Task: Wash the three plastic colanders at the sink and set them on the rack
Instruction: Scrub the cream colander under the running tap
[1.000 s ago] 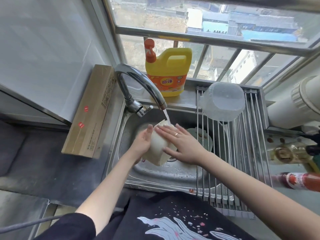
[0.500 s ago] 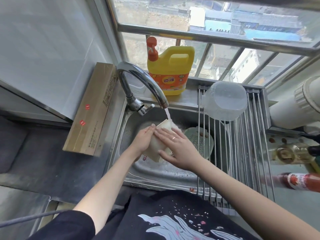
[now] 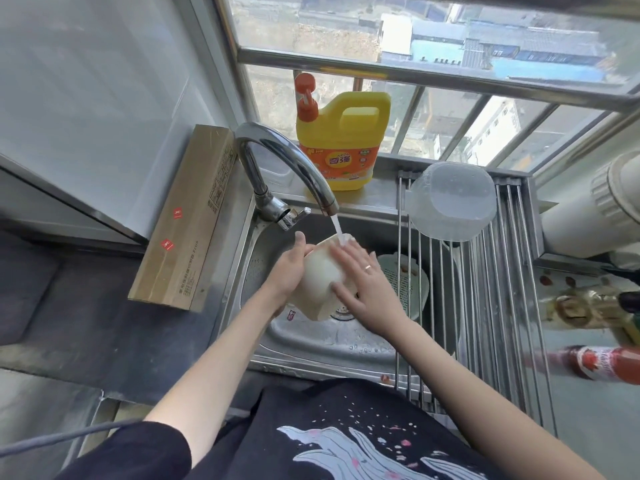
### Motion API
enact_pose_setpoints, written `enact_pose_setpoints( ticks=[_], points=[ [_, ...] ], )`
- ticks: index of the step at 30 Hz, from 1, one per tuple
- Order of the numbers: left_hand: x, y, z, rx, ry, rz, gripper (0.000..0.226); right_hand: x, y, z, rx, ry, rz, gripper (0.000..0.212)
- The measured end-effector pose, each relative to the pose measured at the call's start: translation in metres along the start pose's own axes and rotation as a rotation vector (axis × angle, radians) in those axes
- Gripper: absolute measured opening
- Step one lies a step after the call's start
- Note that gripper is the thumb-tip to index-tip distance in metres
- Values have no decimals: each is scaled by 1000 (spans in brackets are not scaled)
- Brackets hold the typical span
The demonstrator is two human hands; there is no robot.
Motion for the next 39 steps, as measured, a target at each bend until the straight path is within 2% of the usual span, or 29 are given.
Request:
enact_pose_setpoints(
  ticks=[2, 5, 6, 8, 10, 11, 12, 15, 16, 19, 20, 23, 24, 28, 31, 32, 35, 36, 39],
  points=[
    [4, -8, -3, 21, -10, -63, 65, 4, 20, 2, -220, 16, 148, 60],
    [6, -14, -4, 34, -9, -98, 48, 9, 20, 4, -354, -52, -59, 52],
    [4, -13, -3, 24, -14, -107, 41, 9, 9, 4, -343, -56, -135, 50],
    [1, -12, -2, -3, -15, -134, 33, 1, -22, 3, -156, -87, -231, 55],
    [-1, -13, -2, -18, -4, -165, 30, -9, -40, -1, 48, -162, -223, 61],
    [-2, -14, -2, -22, 2, -167, 30, -7, -37, 1, 76, -172, -212, 59],
    [-1, -15, -3, -25, 13, -151, 30, -1, -28, 5, 44, -157, -196, 56],
    [2, -18, -4, -46, 45, -136, 29, 16, 1, 12, -226, -46, -26, 52],
    [3, -18, -4, -58, 48, -136, 27, 15, -5, 10, -196, -48, -88, 53],
    [-1, -15, -3, -96, 75, -96, 27, -7, -29, -4, 138, -154, -417, 54],
    [-2, -14, -3, -102, 84, -83, 27, -8, -26, -5, 150, -178, -447, 54],
    [-1, -13, -4, -102, 94, -32, 25, 12, 5, 3, -183, -107, -270, 60],
    [2, -14, -4, -101, 111, -26, 25, 14, 6, 2, -207, -86, -241, 62],
    [11, -17, -8, -118, 141, 0, 25, 0, -11, -11, 166, -220, -465, 54],
    [8, -13, -8, -176, 136, 103, 25, 17, 2, 0, -115, -156, -391, 54],
    [7, -11, -8, -186, 140, 122, 25, 17, -5, 2, -104, -163, -374, 56],
    [6, -7, -9, -213, 118, 157, 27, 0, -22, -5, 180, -242, -465, 56],
    [6, -8, -9, -209, 115, 157, 27, 4, -17, -3, 130, -235, -459, 56],
    [11, -6, -13, -207, 146, 140, 29, 21, 10, 4, -198, -93, -352, 63]
  ],
)
Point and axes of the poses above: each hand's wrist, its own z-axis towards the middle knuckle, its own x-axis out of the back of the hand, y = z × x, the point moved 4 cm from there along z, towards the middle knuckle, and after that the axes turned 8 degrees about -y, right-handed, at the moved point
